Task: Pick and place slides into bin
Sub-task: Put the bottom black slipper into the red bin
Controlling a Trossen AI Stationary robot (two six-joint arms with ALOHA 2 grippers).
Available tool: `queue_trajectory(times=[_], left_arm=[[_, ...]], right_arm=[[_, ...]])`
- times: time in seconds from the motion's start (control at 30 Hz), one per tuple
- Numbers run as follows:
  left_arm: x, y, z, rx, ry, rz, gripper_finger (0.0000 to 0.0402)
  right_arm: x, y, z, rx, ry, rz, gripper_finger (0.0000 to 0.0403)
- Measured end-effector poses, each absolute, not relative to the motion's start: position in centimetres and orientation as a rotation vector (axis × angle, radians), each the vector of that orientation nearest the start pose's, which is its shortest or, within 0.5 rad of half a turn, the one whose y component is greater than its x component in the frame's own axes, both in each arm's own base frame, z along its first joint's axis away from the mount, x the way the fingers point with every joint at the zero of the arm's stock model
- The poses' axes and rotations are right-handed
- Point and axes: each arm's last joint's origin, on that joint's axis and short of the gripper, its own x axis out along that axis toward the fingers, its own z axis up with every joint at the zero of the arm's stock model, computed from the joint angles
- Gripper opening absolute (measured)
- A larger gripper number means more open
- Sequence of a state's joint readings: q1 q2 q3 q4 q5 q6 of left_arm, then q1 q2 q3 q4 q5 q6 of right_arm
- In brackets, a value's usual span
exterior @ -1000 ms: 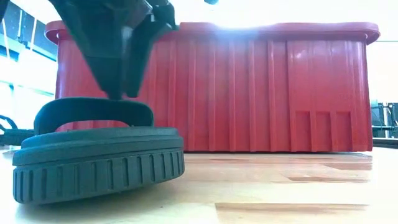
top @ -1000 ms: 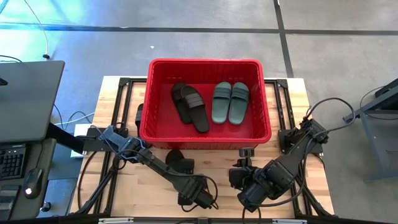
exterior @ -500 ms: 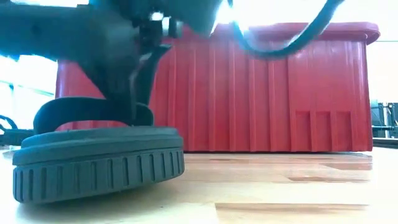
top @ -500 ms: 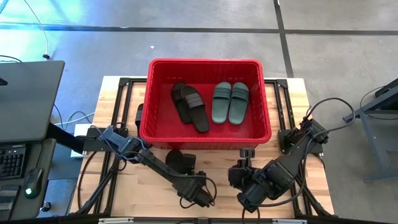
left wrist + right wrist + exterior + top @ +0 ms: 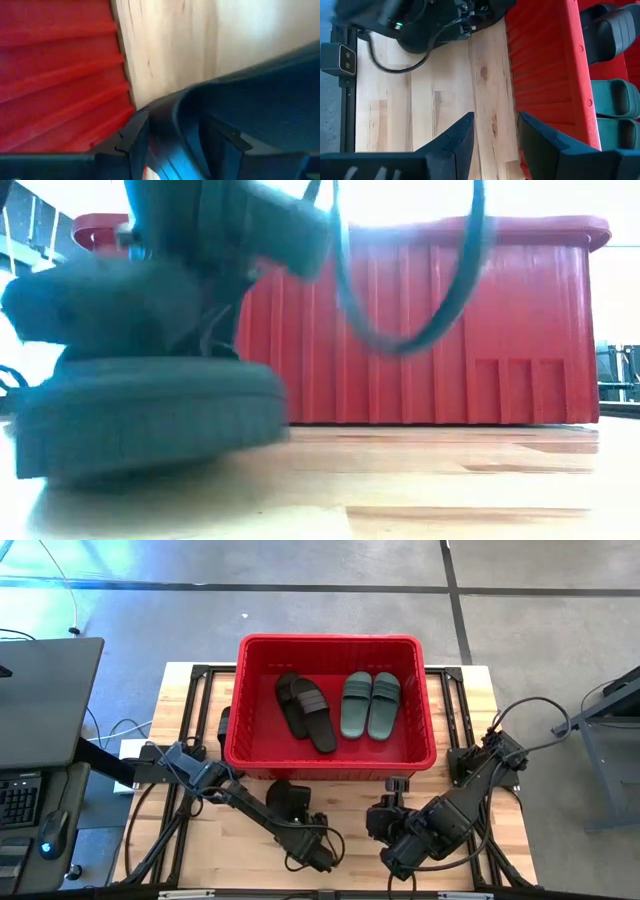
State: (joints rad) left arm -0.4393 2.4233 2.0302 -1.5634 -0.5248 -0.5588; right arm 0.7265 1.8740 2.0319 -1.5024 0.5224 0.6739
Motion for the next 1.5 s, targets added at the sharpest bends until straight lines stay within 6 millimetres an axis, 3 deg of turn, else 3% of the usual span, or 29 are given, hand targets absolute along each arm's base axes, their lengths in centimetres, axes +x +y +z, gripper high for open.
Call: queue_trajectory(times=[0.13, 0.27, 0.5, 0.73, 0.97, 1.23, 1.5], left_arm=[[38.9, -16.8, 13.9, 0.522, 1.651, 0.532, 0.0154], [38.7, -16.8, 13.7, 0.494, 1.658, 0.555, 0.0137], [38.8, -16.8, 14.5, 0.482, 1.631, 0.577, 0.0015], [38.9, -17.2, 15.2, 0.424, 1.631, 0.551, 0.0007], [39.9, -19.7, 19.1, 0.364, 1.455, 0.49, 0.0004], [40.7, -21.1, 24.1, 0.369, 1.221, 0.475, 0.0002], [39.3, -20.8, 28.1, 0.423, 1.1, 0.479, 0.0002]], right_arm=[[27.3, 22.3, 36.3, -0.181, 1.059, -0.192, 0.014], [27.3, 22.3, 36.3, -0.181, 1.059, -0.192, 0.014], [27.4, 22.3, 36.3, -0.177, 1.051, -0.192, 0.014], [27.4, 22.4, 36.3, -0.174, 1.045, -0.193, 0.014], [27.7, 22.2, 36.3, -0.162, 1.038, -0.198, 0.014], [28.0, 22.2, 36.4, -0.15, 1.008, -0.206, 0.014], [26.5, 23.4, 36.2, -0.036, 1.087, -0.2, 0.014]])
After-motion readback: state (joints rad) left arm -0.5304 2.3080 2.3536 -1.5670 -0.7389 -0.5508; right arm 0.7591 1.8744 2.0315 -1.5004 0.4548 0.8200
